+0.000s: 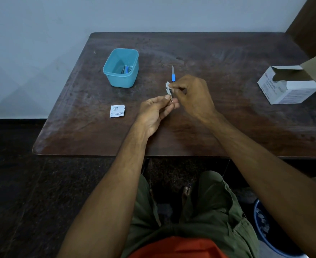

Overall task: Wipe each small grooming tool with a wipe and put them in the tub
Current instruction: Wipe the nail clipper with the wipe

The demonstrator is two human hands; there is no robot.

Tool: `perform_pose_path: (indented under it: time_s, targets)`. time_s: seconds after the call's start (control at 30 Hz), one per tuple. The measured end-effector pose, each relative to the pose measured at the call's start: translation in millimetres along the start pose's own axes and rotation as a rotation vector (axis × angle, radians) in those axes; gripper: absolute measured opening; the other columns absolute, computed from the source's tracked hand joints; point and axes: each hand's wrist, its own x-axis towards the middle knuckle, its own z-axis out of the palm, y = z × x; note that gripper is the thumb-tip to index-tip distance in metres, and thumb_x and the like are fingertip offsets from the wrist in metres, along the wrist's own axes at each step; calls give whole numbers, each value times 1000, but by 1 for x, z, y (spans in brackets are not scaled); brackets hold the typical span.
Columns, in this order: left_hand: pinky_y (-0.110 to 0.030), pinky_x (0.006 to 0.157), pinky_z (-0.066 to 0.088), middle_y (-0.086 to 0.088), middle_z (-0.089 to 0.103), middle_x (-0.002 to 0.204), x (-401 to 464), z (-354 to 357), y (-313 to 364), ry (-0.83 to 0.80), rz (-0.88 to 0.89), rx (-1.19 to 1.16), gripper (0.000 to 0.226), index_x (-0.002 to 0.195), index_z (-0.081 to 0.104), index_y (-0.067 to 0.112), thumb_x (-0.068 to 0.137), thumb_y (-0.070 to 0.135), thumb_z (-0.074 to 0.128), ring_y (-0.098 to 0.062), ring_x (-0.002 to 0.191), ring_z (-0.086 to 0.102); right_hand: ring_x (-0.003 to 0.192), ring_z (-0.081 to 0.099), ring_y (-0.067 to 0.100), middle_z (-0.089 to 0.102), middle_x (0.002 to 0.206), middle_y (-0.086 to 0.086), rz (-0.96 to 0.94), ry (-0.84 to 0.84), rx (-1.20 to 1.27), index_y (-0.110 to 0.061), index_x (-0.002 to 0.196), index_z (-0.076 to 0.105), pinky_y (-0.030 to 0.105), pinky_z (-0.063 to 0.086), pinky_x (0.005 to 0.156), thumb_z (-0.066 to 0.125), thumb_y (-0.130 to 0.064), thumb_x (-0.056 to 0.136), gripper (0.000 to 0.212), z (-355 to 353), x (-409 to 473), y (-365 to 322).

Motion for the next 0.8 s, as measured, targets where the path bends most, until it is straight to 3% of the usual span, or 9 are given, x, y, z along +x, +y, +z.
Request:
perform_pose_path:
  time_s: [0.23,0.37,0.47,0.57,0.67,0.8]
  targets:
    - [-15,67,56,-5,72,70,3,1,-4,-24,42,5,16,89,64,0,97,5,51,-15,72,73,83,66,16,71,92,2,31,-134,-37,-15,98,77,38,53,78,61,-9,82,24,-11,-3,2]
    - [-17,73,57,-5,71,73,6,0,-5,-29,53,5,17,88,64,1,97,6,51,-14,72,72,79,66,17,72,85,4,13,-89,-46,-14,94,77,36,52,73,60,-16,88,18,-8,4,-5]
    - [-15,63,53,-3,65,70,8,-2,-7,-17,83,24,20,81,64,5,97,8,51,-8,64,64,81,67,15,74,87,3,23,-78,-32,-12,93,77,30,51,74,59,-8,85,20,-4,1,-9]
    - [-13,54,45,-2,60,67,10,-2,-8,11,97,42,23,80,64,6,97,5,49,-4,57,55,85,66,18,72,89,1,-11,-55,-70,-14,92,76,36,53,75,58,-9,81,21,-2,-14,-7]
    - [-12,53,44,-1,61,63,11,0,-8,18,94,42,24,85,64,4,97,-1,44,-3,54,54,83,65,19,70,88,1,-26,-41,-71,-15,92,76,36,53,73,59,-11,82,20,-1,-24,-4]
    - [-13,56,47,0,62,67,10,-1,-8,-5,78,51,19,83,65,5,96,6,51,-4,58,56,83,64,14,72,86,1,0,-1,-31,-12,89,76,34,52,74,59,-8,83,19,-2,-16,-9]
